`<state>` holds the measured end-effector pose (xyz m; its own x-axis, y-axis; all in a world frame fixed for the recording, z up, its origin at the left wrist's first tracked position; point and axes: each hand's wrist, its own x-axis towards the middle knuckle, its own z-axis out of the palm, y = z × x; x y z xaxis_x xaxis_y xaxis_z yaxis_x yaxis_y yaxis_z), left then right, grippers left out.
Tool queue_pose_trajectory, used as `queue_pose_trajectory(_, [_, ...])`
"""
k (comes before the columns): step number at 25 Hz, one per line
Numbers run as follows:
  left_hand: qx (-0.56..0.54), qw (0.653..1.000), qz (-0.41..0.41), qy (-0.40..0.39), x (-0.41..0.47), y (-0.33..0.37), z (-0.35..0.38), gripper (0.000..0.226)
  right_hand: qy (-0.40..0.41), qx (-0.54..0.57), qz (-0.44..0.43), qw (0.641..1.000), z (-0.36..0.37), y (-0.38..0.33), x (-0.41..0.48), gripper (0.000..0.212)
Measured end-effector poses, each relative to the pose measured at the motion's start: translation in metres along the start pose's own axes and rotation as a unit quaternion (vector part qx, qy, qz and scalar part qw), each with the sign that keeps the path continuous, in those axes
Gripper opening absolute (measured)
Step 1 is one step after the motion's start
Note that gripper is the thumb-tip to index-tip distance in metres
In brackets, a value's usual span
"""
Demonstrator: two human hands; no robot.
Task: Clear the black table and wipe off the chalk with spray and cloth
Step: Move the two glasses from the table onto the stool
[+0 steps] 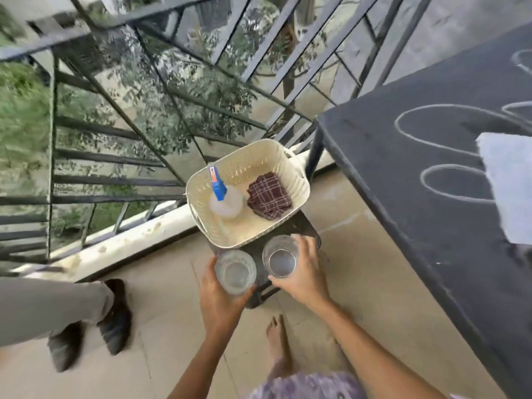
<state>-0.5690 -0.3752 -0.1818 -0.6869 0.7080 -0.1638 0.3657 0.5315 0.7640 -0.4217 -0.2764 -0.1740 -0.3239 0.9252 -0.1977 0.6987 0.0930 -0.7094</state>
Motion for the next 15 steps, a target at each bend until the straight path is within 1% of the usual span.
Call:
queue_pose_trajectory(4, [0.013,1.000,0.004,-0.021,0.026,-0.041,0.024,0.086,-0.031,-0.026,-0.001,0.999,0.051,0.026,0.023,0.096])
queue_pose_trajectory(6, [0.020,0.999,0.005,-0.040,0.034,-0.053,0.032,0.087,-0.034,-0.024,0.002,0.999,0.064,0.034,0.031,0.097])
queue_pose_trajectory(10, [0.023,0.998,-0.018,-0.052,0.042,-0.073,0.046,0.094,-0.033,-0.016,0.000,0.999,0.081,0.045,0.041,0.096])
queue_pose_trajectory(15, [-0.010,0.999,-0.020,-0.043,0.043,-0.077,0.052,0.085,-0.035,-0.026,-0.004,0.999,0.086,0.047,0.046,0.097])
